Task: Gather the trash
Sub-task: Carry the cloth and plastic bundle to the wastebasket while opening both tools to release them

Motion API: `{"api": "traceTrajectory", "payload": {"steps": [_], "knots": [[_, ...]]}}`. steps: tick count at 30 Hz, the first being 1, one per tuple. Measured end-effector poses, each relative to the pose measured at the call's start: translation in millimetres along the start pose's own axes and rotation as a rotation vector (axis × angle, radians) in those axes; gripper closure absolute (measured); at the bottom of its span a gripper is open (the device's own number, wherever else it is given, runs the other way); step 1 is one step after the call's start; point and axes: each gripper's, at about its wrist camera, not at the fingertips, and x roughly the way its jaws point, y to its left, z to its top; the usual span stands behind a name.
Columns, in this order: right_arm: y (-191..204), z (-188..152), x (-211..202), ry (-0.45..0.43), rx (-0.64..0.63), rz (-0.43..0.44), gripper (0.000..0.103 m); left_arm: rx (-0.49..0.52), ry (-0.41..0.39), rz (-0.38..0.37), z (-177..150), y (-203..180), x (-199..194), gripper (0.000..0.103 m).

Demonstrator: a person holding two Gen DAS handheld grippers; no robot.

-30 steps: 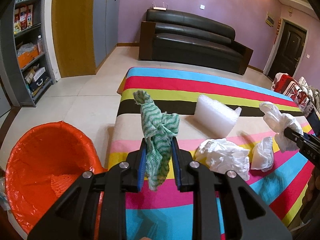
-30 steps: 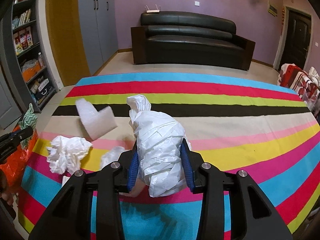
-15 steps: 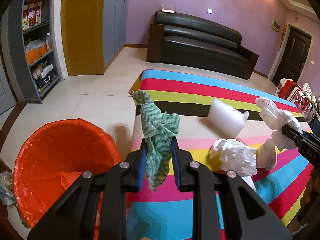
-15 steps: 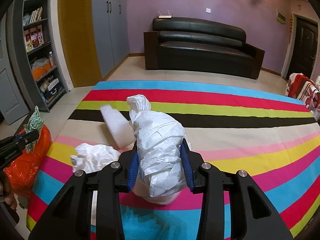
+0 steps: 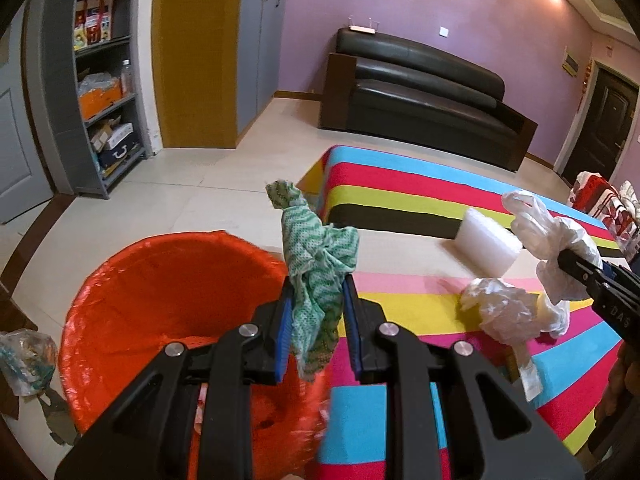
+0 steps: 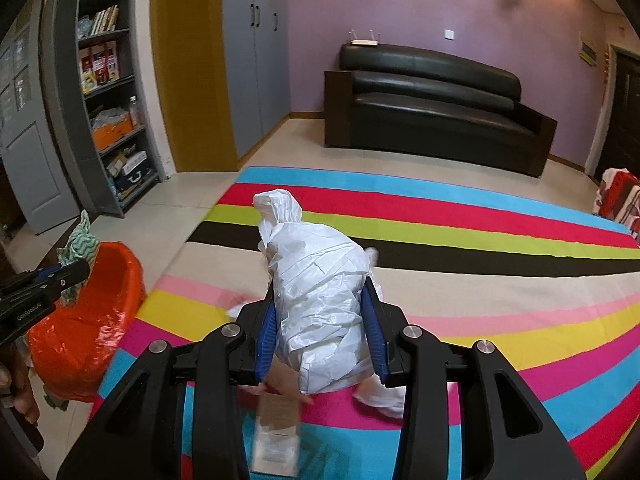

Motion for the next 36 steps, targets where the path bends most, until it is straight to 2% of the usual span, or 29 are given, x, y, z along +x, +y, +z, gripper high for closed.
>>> {"api": "traceTrajectory", "payload": {"steps": [16, 36], "knots": [[79.9, -0.9, 7.5, 0.002, -0.054, 0.107, 0.066, -0.055, -0.006, 0.070, -7.8, 61.5, -27.6, 0.080], [183.4, -21.6, 13.0, 0.029, -0.156, 0.242, 0.066, -0.117, -0.003, 0.133, -19.1, 118.7, -52.0, 0.080]]}}
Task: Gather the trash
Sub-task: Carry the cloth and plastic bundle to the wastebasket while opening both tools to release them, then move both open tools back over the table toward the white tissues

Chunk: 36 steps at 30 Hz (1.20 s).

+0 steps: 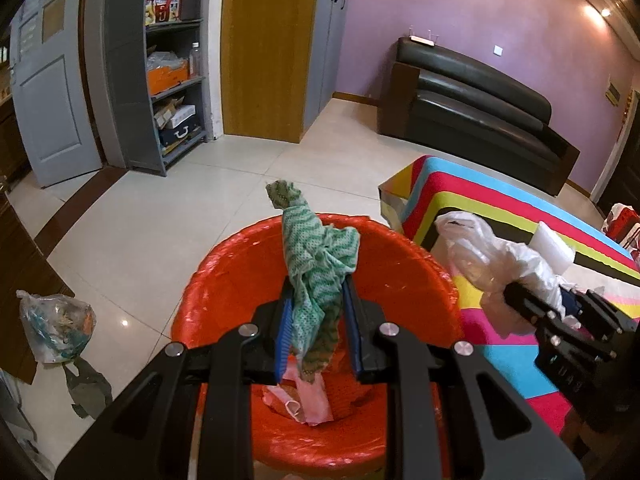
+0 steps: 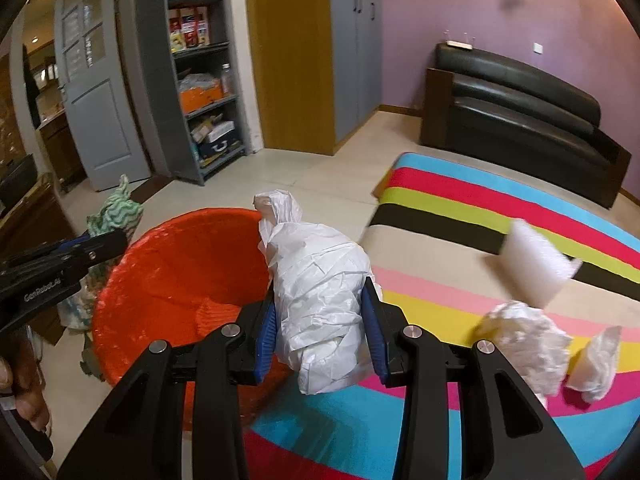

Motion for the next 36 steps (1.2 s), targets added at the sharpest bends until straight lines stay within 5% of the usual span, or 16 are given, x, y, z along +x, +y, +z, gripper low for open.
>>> {"api": "traceTrajectory", "payload": {"steps": [18, 22, 25, 28, 36], "knots": [[49.3, -1.5, 18.0, 0.028, -0.060, 0.102, 0.065, -0.039, 0.004, 0.019, -2.4, 20.9, -8.0, 0.076], [54.2, -2.4, 21.8, 0.034, -0.069, 0.123, 0.060, -0.063, 0.009, 0.024, -2.9, 28.9, -8.1, 0.053], [53.9, -4.6, 23.7, 0.039, -0.077, 0.129, 0.059, -0.079, 0.009, 0.028, -2.3, 33.0, -8.6, 0.052], [53.7, -5.7, 23.6, 0.039, -0.081, 0.132, 0.048, -0.084, 0.007, 0.028, -1.8, 34.4, -9.6, 0.052], [51.1, -6.4, 21.0, 0.037, -0.078, 0.120, 0.047, -0.078, 0.007, 0.025, -1.1, 32.5, -8.4, 0.052]]}}
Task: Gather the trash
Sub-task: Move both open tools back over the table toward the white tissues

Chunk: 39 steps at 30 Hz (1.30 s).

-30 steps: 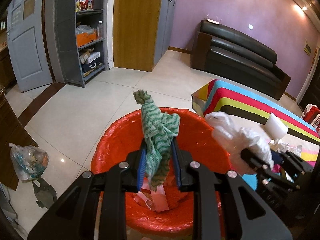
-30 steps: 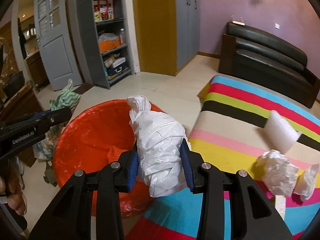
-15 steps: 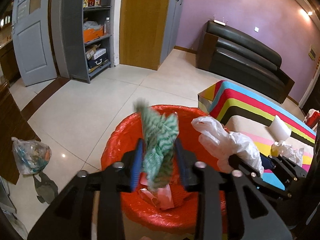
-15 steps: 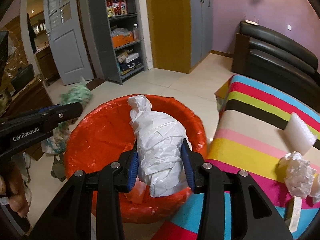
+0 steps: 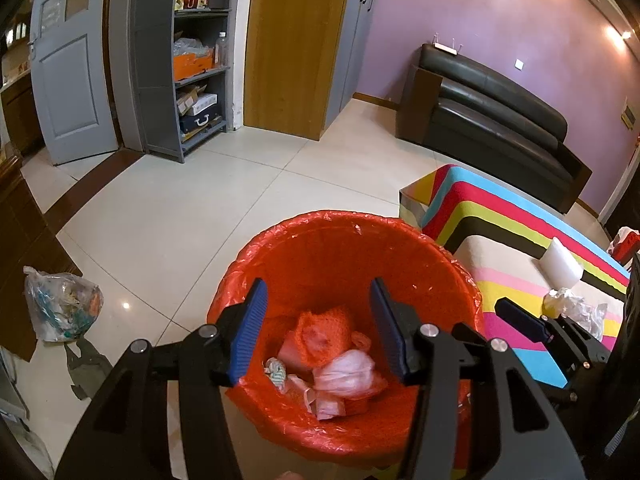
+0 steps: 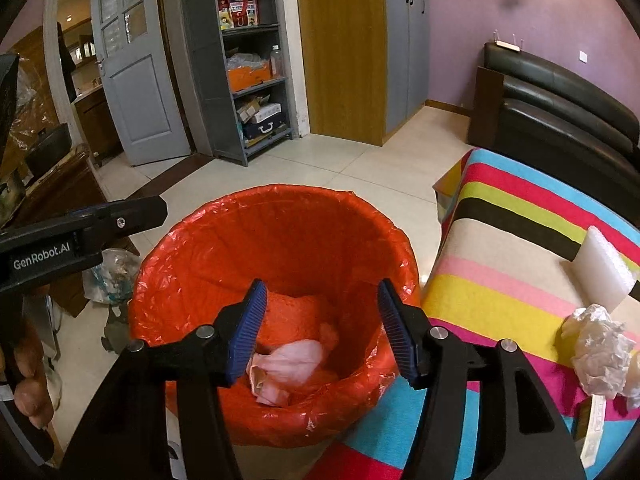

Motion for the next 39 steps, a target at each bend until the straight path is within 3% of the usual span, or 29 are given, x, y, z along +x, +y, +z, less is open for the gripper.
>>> {"api": "traceTrajectory", "payload": {"steps": [15, 39], "knots": [[-26.8, -4.0, -13.2, -0.005, 0.014, -0.048, 0.047, 0.020, -0.003, -0.021, 1.4, -20.5, 5.4, 0.052], [-115.8, -14.6, -63.9, -0.037, 0.069, -0.191, 0.047, 0.088, 0.012, -0.099, -0.8, -92.7, 23.3, 0.051]]}}
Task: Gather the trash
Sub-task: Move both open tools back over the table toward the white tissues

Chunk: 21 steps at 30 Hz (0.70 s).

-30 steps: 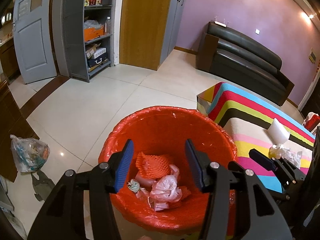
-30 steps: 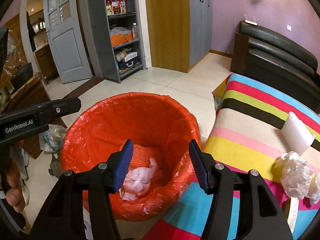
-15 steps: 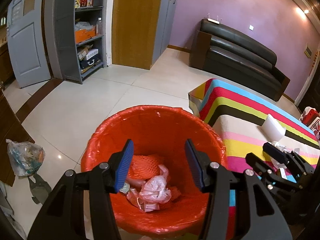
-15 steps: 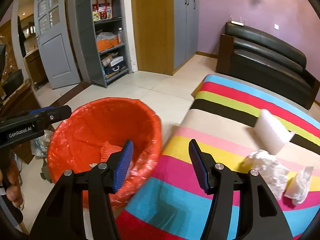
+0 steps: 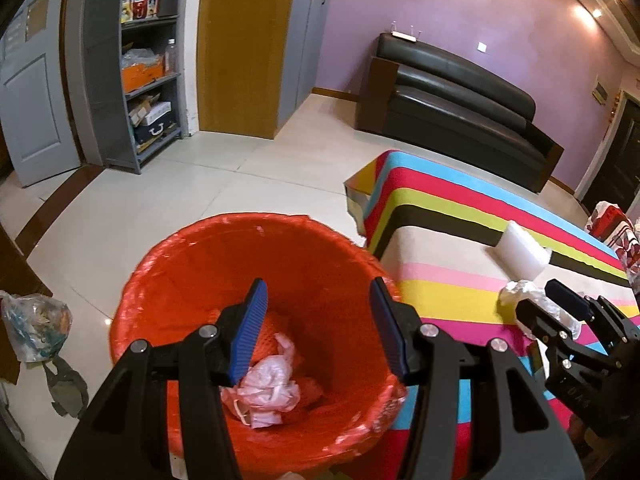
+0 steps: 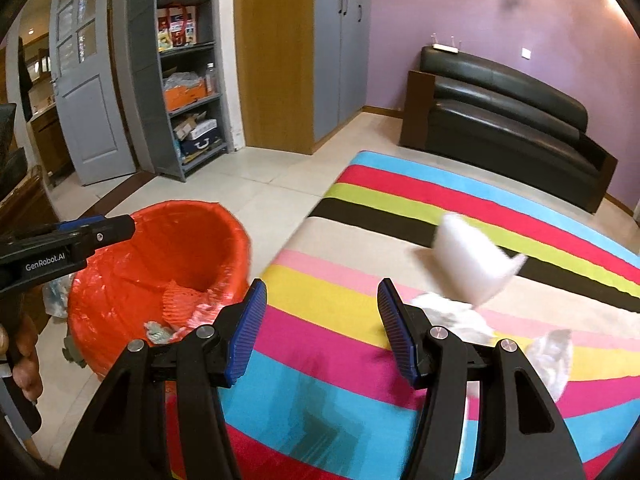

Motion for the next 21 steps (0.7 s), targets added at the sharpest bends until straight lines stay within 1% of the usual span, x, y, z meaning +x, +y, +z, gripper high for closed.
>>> {"api": "traceTrajectory", "payload": {"steps": [21], "knots": [[-91.5, -15.5, -17.8, 0.002, 0.088, -0.133, 0.047, 0.059, 0.023, -0.085, -0.9, -76.1, 30.9, 0.051]]}}
